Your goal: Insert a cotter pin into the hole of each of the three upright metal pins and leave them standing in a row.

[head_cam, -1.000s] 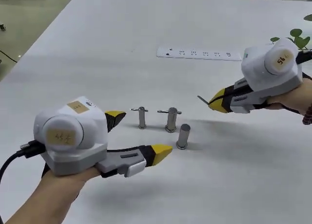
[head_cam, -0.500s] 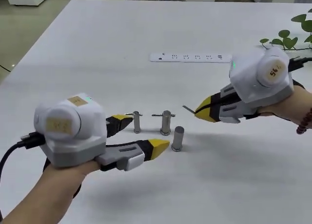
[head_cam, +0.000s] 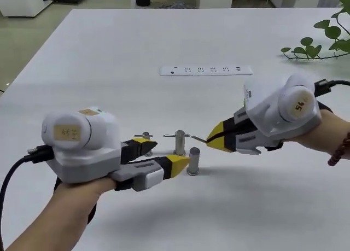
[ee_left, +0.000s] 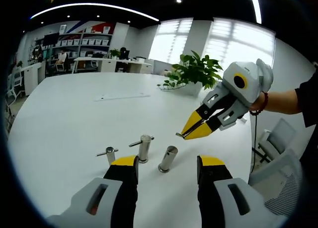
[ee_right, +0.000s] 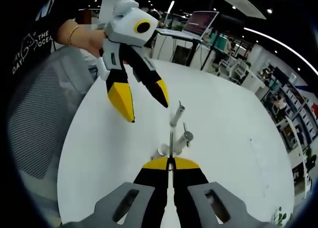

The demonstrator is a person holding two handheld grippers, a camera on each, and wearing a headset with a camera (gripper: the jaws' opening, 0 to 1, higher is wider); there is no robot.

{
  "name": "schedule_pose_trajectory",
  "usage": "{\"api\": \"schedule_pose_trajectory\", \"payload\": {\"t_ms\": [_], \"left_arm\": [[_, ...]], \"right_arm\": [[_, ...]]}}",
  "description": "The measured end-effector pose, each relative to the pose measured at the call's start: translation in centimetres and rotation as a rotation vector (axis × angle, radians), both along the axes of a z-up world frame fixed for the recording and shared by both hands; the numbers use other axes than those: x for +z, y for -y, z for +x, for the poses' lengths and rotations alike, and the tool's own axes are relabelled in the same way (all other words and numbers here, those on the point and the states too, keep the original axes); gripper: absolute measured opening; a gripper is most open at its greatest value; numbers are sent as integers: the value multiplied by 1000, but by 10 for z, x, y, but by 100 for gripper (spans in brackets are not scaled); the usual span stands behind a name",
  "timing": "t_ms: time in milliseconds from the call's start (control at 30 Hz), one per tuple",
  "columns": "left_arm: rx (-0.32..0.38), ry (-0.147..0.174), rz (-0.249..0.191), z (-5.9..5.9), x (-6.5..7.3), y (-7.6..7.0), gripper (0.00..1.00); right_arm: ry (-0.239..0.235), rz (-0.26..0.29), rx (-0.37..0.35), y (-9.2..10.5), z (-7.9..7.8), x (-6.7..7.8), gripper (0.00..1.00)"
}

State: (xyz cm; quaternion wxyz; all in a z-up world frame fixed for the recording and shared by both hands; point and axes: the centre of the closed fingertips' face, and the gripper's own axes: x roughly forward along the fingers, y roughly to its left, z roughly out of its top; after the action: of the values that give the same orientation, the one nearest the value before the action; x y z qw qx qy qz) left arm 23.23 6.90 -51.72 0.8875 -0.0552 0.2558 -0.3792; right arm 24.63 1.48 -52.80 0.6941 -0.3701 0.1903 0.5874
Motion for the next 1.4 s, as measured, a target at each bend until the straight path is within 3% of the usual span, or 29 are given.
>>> {"api": "schedule_pose_trajectory", "payload": {"t_ms": [167,667,1400], "left_arm": [[-8,-20,-1,-1,-2,5,39],[-37,-74,-82,-7,2,22,24],[-46,-92,-136,-10,6,29,6]], "right_arm": [[12,-5,26,-3,-7,0,0],[38,-15,95,-16,-23,2,0],[59,-18,139,-25,-31,6,0]]}}
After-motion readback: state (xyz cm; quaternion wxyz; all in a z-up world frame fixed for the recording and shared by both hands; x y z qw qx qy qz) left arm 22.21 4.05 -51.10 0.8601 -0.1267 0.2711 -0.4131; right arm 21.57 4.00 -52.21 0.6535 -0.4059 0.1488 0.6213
